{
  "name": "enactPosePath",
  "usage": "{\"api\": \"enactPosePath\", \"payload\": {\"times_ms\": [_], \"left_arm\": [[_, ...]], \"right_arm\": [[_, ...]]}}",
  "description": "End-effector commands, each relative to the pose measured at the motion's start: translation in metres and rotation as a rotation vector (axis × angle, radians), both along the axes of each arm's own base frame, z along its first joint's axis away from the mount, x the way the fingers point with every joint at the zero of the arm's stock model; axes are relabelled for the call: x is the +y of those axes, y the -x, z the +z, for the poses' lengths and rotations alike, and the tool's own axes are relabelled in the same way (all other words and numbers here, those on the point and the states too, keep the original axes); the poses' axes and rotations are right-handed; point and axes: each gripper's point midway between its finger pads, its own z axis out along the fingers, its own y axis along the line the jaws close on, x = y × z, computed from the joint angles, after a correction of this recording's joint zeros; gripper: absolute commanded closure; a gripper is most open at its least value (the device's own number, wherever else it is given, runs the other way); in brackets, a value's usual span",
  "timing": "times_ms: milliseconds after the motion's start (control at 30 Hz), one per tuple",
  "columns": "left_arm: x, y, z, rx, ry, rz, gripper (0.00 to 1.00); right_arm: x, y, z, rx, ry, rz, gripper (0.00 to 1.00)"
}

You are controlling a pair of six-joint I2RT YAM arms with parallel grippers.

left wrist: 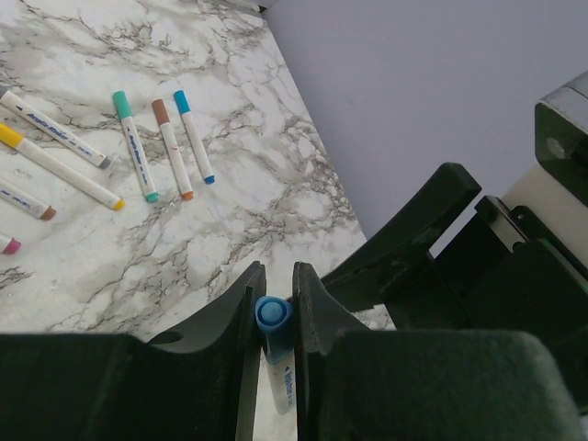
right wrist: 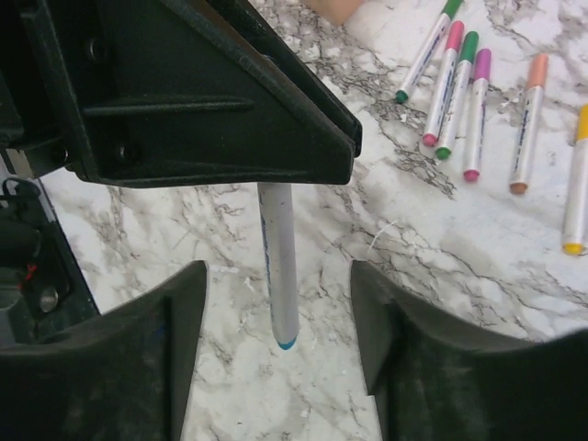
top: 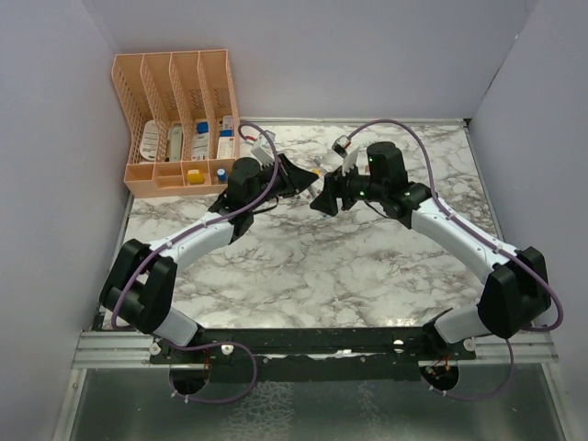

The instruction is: Open the pen caps

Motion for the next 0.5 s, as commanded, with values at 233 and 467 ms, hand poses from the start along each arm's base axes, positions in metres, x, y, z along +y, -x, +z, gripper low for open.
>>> {"api": "enactPosePath", "payload": {"times_ms": [233, 467], "left_arm": [[-0.01, 0.002, 0.005, -0.017, 0.011, -0.009, 1.0], [-0.024, 0.008, 0.005, -0.017, 0.012, -0.031, 1.0]], "right_arm": [[0.009, -0.01, 0.006, -0.021, -0.026, -0.003, 0.34], [0.014, -0.015, 0.006, -0.021, -0.034, -0.004, 0.62]]}}
